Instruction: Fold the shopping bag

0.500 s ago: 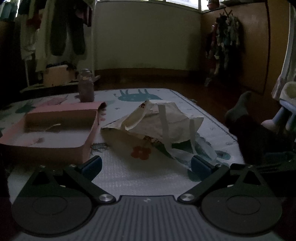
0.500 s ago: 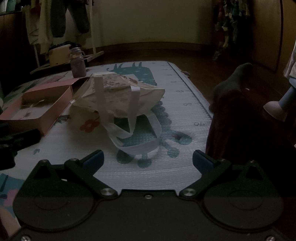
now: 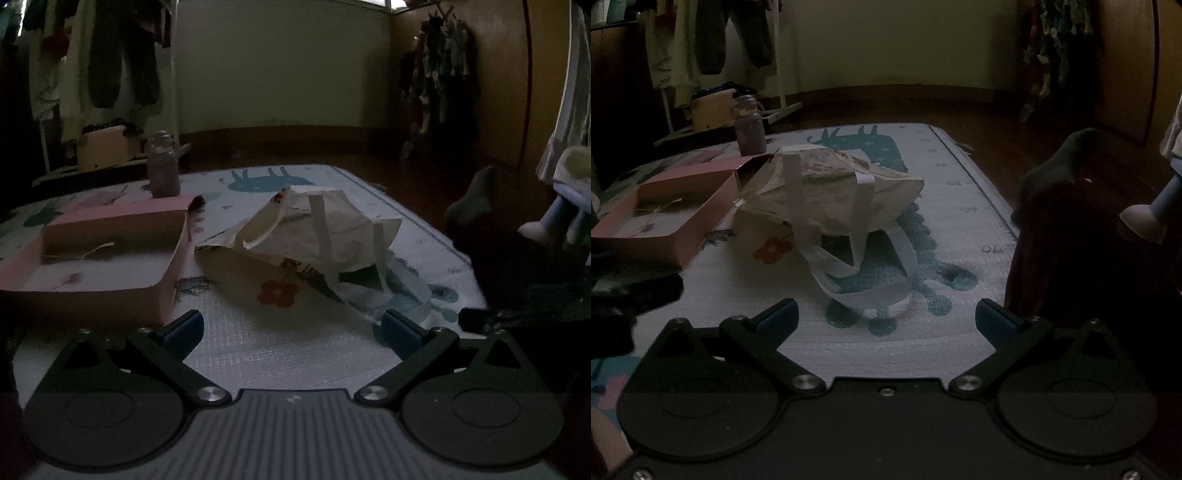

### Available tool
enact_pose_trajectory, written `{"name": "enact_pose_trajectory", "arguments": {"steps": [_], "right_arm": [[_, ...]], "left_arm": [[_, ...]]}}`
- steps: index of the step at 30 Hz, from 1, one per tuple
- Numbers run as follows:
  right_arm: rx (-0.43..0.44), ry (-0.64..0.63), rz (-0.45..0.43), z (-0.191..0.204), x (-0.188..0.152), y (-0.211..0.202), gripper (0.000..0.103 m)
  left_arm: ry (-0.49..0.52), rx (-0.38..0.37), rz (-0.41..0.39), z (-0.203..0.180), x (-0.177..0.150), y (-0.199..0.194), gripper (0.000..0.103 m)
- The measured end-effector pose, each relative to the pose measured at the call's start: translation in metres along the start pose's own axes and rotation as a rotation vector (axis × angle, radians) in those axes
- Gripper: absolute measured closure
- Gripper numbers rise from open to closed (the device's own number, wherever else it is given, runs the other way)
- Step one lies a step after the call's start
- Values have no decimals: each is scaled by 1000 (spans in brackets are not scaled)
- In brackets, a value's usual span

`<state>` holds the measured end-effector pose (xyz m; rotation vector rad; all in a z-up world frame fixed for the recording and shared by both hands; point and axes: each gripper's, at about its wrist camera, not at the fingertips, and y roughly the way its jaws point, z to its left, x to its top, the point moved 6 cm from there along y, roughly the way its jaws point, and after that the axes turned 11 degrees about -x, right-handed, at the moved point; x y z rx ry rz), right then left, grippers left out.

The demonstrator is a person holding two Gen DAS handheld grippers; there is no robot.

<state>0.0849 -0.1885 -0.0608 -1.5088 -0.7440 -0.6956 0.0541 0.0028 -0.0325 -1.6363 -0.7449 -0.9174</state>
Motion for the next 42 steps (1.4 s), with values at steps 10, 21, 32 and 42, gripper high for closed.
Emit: {"name": "enact_pose_trajectory", "arguments": {"steps": [10,21,32,42], "right_arm": [[6,1,-7,1,1,-2,0],[7,-5,-13,0,2,-1,0],[6,-13,-18,2,3,-2,0],[5,-15,-18,5,1,-2,0]], "left_arm": [[32,22,-48,-4,4,-6,0],[12,23,-92,2,4,-7,0],[20,13,-82,0,3,-4,0],[10,13,-76,1,1,-4,0]]}}
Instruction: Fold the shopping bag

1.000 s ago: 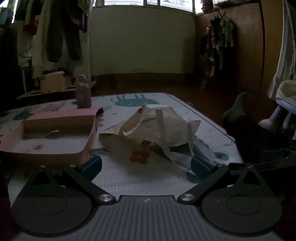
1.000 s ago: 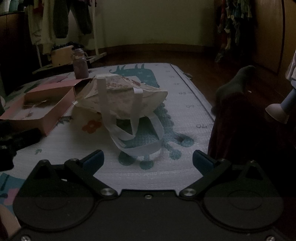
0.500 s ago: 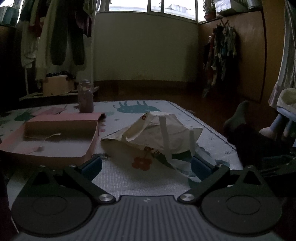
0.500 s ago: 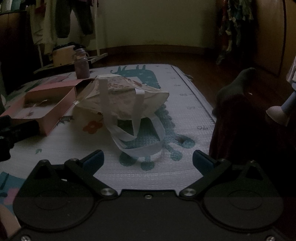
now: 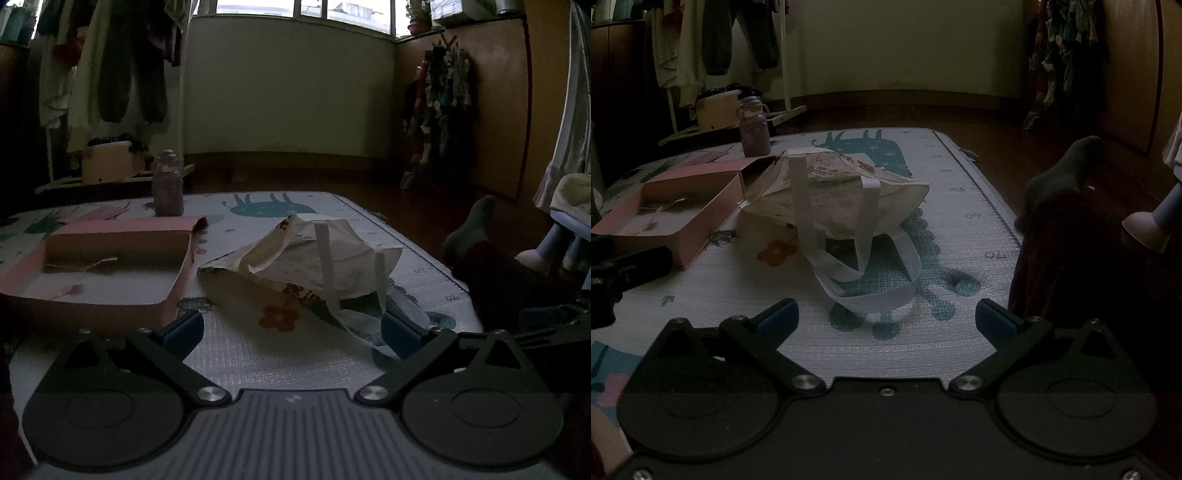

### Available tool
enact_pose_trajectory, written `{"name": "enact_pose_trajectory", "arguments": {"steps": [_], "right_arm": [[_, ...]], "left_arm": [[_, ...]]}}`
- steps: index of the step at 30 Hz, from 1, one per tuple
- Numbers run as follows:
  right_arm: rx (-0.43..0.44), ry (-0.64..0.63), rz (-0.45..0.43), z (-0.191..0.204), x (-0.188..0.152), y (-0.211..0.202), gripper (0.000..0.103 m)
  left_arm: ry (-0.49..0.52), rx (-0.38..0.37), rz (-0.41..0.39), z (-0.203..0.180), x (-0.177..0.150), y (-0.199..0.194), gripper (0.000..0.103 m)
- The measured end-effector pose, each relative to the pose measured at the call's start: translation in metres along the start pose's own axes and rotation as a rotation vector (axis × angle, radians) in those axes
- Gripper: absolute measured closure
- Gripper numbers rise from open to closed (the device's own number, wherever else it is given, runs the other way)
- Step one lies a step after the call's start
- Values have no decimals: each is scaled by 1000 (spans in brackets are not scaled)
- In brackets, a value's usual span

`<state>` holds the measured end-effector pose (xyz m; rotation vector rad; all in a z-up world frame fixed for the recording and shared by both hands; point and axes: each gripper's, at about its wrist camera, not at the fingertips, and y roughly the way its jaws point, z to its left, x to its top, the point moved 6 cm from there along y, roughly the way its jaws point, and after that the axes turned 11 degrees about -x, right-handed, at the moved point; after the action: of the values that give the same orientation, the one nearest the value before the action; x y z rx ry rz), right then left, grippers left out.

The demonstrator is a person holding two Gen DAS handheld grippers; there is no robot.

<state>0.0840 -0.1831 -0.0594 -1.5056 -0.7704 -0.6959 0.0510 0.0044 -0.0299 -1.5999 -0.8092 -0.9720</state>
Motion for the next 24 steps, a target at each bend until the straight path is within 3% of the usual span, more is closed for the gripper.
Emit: {"name": "enact_pose_trajectory", "arguments": {"steps": [24], "right_arm": [[2,5,3,-3,1,0,0]], "left_arm": [[-14,-3,16,2,1,-1,0]]}}
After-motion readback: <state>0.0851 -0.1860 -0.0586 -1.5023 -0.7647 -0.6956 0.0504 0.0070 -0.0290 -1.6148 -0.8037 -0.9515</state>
